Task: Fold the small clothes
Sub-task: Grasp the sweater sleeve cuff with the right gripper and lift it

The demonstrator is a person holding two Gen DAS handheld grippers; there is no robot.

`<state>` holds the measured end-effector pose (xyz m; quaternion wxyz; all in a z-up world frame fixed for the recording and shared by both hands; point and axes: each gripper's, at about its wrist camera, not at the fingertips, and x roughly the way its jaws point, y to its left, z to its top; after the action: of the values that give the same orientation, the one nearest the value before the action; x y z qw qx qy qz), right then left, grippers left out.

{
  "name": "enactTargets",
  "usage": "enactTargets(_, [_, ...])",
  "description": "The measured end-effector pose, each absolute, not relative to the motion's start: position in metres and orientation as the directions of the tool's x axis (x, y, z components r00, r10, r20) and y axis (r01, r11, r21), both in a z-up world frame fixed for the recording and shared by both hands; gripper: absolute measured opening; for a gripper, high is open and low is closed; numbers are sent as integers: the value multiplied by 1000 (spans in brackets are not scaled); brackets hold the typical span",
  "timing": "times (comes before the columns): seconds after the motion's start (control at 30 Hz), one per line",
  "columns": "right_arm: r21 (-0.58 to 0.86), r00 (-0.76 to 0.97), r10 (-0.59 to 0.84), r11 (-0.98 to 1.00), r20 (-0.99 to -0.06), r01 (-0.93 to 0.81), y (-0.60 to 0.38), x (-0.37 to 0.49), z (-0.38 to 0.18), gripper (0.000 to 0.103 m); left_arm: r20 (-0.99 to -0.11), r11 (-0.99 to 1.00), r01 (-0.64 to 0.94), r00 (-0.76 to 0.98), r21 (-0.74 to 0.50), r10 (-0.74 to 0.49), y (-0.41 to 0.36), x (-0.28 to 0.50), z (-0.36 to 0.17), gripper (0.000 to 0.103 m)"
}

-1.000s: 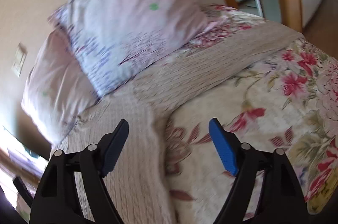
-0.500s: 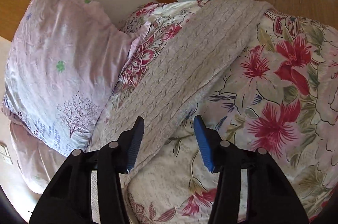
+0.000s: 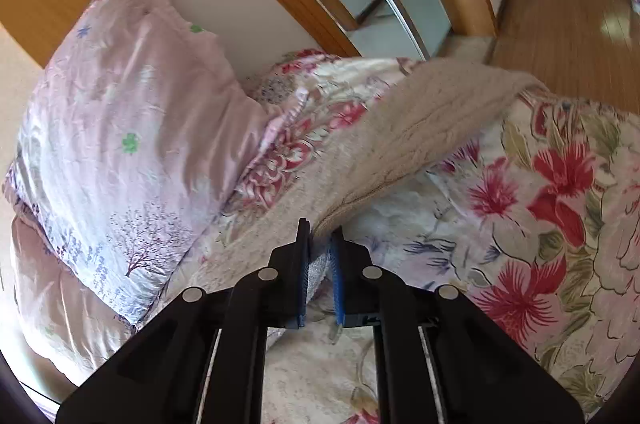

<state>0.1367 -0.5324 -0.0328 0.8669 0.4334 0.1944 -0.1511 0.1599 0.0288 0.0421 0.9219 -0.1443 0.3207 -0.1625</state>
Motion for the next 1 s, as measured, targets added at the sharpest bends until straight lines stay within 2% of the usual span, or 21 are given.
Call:
enactTargets(0.17, [669,935,-44,687,-351,283,-499,136,13,10,-538,904,206,746,-374,-392,30,160,42,101])
enactTargets(0.33, [629,948,160,776,-274,51,-423,147,43,10,-536,910,191,757,-367,-375,30,159,43,101])
enactTargets(0.47, [581,871,338,810,-356,-77,-347,170,27,10,-525,920,184,775,-347,-353,30,154,48,101])
enactTargets(0.6, [561,767,404,825,-499,-70,-297,196,-15,11,-517,930,185,789,-317,-333,32,148,58,101])
enactTargets(0.67, [580,739,421,813,-525,-52,-290,195,-29,14,-512,931,189,792,-313,-333,35,145,63,101])
enactTargets(0.7, [605,738,432,795,-518,-41,-293,194,-32,18,-511,931,190,793,-311,-332,37,144,65,101])
enactTargets(0.83, [731,765,474,682,-436,-7,-321,185,-33,50,-524,924,185,778,-335,-346,45,149,68,101])
enactTargets(1.0, [804,833,400,588,-383,87,-366,171,-31,51,-549,908,158,752,-388,-365,56,157,63,101])
